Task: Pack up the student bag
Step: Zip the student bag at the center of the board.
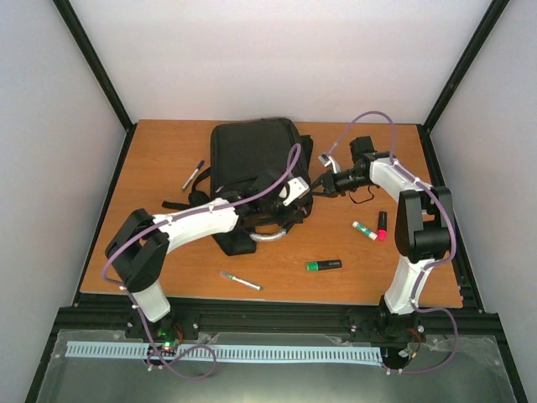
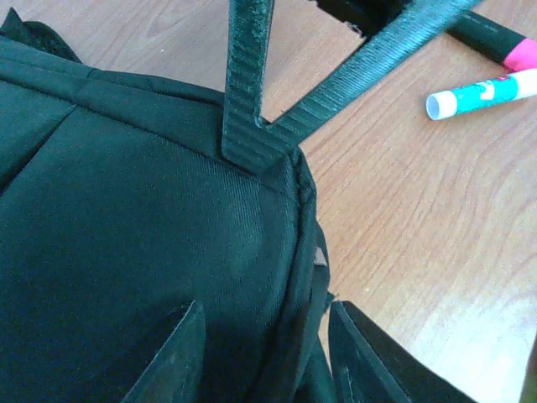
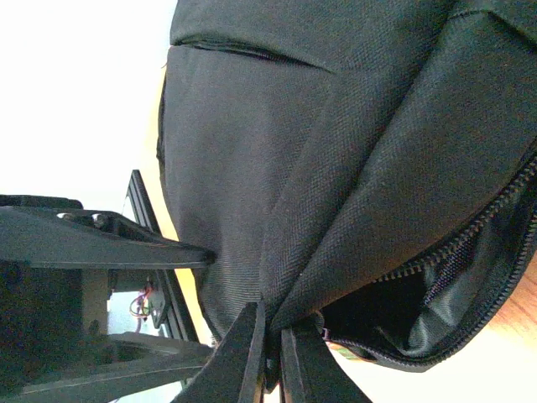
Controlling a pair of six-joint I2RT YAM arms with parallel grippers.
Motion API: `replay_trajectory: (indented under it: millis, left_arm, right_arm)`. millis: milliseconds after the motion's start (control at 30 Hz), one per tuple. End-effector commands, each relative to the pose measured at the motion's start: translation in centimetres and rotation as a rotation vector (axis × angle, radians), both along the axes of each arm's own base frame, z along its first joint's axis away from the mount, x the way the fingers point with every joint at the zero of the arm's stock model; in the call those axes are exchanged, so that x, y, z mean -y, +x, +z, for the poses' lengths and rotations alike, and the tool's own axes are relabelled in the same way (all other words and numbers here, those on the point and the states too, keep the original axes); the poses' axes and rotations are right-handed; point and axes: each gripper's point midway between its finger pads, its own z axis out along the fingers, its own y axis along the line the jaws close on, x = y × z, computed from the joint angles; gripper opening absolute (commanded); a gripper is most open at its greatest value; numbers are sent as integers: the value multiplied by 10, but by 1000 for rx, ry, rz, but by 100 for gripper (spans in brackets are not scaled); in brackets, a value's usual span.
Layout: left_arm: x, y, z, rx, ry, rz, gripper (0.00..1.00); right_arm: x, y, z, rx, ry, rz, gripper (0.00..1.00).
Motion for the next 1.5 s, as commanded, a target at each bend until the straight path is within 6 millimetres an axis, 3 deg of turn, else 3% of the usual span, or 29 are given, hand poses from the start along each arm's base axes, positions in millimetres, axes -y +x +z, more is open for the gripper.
replay_trajectory:
  millis: [0, 267, 300, 433, 633, 800, 1100, 1267, 1467]
  left_arm:
    - [14, 20, 9, 90, 8, -5, 38]
    - [21, 29, 15, 132, -16, -2, 2]
    - [21, 29, 18, 137, -26, 3, 1]
    - [22, 28, 26, 124, -62, 15, 1]
    - [24, 26, 27, 89, -101, 32, 1]
    - [25, 26, 26, 64, -119, 53, 1]
    - [25, 25, 31, 40, -150, 75, 1]
    - [24, 28, 29, 9, -181, 96, 1]
    - [22, 29, 35, -27, -249, 97, 1]
  right_arm:
    - [-1, -1, 42, 91, 88, 23, 3]
    - [5, 0, 38, 92, 76, 10, 3]
    - [8, 1, 36, 99, 68, 5, 5]
    - [29, 2, 26, 200, -37, -34, 29]
    - [46, -16, 0, 377, -197, -17, 31]
    - [48, -28, -24, 457, -317, 39, 31]
    - [26, -27, -34, 586, -401, 105, 35]
    - [-2, -31, -38, 649, -410, 176, 36]
    - [-10, -28, -45, 682, -445, 173, 39]
